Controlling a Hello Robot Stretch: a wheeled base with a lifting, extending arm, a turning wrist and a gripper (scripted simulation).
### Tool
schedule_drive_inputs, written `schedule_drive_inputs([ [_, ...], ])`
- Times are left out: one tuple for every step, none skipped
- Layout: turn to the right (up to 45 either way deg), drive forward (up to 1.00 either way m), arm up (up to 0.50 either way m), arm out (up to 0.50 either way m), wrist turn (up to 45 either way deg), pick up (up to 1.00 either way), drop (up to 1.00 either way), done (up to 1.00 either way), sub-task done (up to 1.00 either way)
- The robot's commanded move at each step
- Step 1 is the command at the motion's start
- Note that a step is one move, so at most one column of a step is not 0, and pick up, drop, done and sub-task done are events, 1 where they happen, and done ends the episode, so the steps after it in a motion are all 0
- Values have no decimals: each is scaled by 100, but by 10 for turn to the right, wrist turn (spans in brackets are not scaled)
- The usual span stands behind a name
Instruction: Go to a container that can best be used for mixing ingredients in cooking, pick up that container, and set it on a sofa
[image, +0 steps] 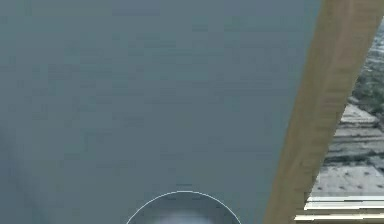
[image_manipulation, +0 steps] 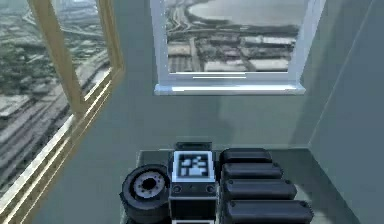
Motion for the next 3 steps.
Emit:
schedule_drive_inputs([
  [-150, 0, 0, 0, 0, 0, 0, 0, 0],
  [-450, 0, 0, 0, 0, 0, 0, 0, 0],
  [-450, 0, 0, 0, 0, 0, 0, 0, 0],
])
